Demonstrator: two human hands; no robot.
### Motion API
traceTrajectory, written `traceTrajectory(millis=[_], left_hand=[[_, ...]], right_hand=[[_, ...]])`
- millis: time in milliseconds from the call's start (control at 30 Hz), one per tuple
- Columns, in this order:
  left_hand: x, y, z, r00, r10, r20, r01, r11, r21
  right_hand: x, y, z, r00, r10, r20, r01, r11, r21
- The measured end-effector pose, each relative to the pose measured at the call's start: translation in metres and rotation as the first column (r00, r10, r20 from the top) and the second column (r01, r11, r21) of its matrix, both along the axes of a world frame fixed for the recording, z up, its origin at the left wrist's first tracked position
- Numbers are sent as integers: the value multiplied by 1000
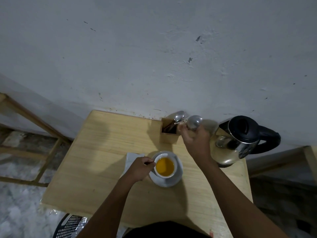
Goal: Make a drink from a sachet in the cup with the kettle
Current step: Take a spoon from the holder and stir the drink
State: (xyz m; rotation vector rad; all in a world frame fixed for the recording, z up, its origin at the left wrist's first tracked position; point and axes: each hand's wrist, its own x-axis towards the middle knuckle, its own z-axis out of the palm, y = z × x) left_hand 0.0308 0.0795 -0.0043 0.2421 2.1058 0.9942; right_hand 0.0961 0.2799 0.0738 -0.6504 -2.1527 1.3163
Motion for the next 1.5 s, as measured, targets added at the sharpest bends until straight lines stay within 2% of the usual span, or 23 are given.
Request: traceTrajectory(millis=[100, 200, 367, 567, 667, 800, 933, 1033, 1133, 1267, 1400, 1500], left_hand=[[2, 1, -1, 1000, 27, 2, -27, 1000, 4], [2, 1, -2, 999, 38, 6, -38, 999, -3], [3, 2, -5, 999, 24, -28, -25, 1000, -6], [10, 7, -4, 992, 39, -120, -36, 999, 24], [13, 6, -3, 987, 32, -155, -28, 999, 30], [17, 5, -6, 982, 35, -184, -29, 999, 35], [19, 3, -6, 981, 38, -188, -26, 997, 66], [18, 2, -4, 986, 31, -166, -19, 997, 74], [17, 2, -3, 987, 37, -154, -24, 996, 83], [16, 1, -2, 990, 41, -135, -29, 996, 84], [16, 1, -1, 991, 41, -126, -31, 996, 82], [17, 1, 1, 992, 47, -115, -37, 995, 93]], right_hand=[[25, -7, 0, 996, 94, -3, -94, 996, 0], [44, -9, -9, 982, 127, 141, -131, 991, 23], [71, -16, -25, 941, 106, 320, -74, 991, -110], [98, -24, -36, 931, 153, 330, -81, 972, -221], [108, -29, -41, 893, 152, 424, -95, 984, -151], [121, -35, -47, 836, 179, 518, -123, 982, -141], [126, -40, -49, 795, 149, 588, -176, 984, -12], [125, -45, -44, 759, 67, 647, -204, 969, 139], [117, -51, -35, 731, 14, 682, -249, 936, 248], [95, -59, -23, 657, 44, 753, -387, 877, 286], [65, -65, -18, 574, 32, 818, -564, 739, 368], [44, -61, -17, 561, -45, 826, -581, 690, 432]])
